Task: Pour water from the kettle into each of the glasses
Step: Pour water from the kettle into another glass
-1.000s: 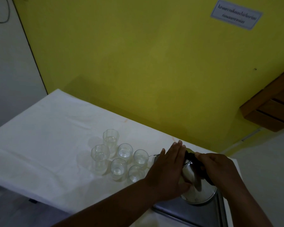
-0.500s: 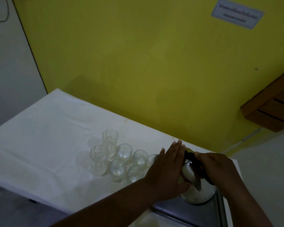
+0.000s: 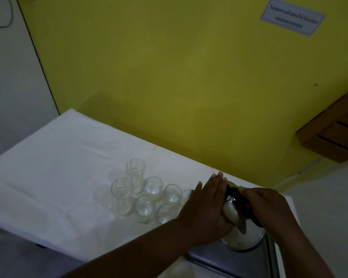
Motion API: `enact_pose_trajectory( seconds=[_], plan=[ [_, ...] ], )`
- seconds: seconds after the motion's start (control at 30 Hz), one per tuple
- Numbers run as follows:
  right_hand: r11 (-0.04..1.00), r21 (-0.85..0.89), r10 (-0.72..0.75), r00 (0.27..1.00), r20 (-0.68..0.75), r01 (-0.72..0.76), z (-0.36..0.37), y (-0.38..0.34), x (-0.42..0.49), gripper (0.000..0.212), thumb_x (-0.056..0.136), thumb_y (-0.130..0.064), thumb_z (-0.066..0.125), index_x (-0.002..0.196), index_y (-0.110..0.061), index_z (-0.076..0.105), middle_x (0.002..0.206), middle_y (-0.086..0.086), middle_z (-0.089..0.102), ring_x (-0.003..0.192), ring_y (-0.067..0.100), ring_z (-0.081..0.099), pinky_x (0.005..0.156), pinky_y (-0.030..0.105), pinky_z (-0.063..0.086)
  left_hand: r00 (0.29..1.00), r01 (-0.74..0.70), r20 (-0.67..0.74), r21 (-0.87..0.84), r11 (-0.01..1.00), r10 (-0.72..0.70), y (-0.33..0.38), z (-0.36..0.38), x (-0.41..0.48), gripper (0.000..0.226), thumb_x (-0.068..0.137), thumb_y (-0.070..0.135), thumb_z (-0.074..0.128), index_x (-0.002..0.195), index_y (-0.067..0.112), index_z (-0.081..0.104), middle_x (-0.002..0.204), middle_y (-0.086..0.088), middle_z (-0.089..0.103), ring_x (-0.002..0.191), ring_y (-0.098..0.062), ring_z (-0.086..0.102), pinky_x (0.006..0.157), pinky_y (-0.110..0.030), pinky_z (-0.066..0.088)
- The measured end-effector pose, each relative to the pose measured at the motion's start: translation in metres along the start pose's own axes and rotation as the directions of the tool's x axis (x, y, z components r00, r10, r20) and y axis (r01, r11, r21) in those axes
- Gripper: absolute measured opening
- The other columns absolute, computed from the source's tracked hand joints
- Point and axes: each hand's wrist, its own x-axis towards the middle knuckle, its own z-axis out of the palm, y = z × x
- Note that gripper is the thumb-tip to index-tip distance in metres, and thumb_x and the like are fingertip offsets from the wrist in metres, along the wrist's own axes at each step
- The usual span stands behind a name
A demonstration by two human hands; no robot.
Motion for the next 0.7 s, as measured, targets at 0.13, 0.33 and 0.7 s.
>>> enact_pose_trajectory(
  seconds=[0.13,0.33,0.7],
  plan=[
    [1.000,0.016,0.005,1.000,0.003,-0.005,0.002,0.003,0.002,0.053,0.087,-0.042,0.057,0.056,0.001,0.061,0.052,0.016,0.062,0.050,0.029,0.055,0.056,0.034,0.039,1.000,-0.002,-0.003,0.000,1.000,0.002,0.000,0.000,-0.001,0.103,0.085,0.046,0.066,0.154,0.006,0.001,0.162,-0.009,-0.008,0.148,-0.020,-0.012,0.119,-0.049,0.005],
    [1.000,0.007,0.001,1.000,0.007,-0.001,0.001,0.001,0.001,0.052,0.086,-0.042,0.057,0.058,0.001,0.063,0.053,0.014,0.065,0.052,0.028,0.059,0.056,0.035,0.041,1.000,-0.001,-0.009,0.003,1.000,0.001,0.000,-0.002,0.000,0.103,0.085,0.047,0.066,0.154,0.006,0.003,0.162,-0.010,-0.006,0.148,-0.020,-0.010,0.119,-0.049,0.005],
    [0.954,0.290,0.079,0.997,-0.018,-0.070,0.008,0.004,-0.016,0.047,0.079,-0.041,0.060,0.050,-0.005,0.052,0.048,0.015,0.049,0.052,0.021,0.047,0.059,0.034,0.034,0.998,-0.047,-0.028,0.092,0.995,0.050,0.004,-0.005,-0.001,0.097,0.083,0.046,0.062,0.154,0.004,0.011,0.162,-0.014,0.002,0.149,-0.026,-0.005,0.116,-0.055,0.011]
  ],
)
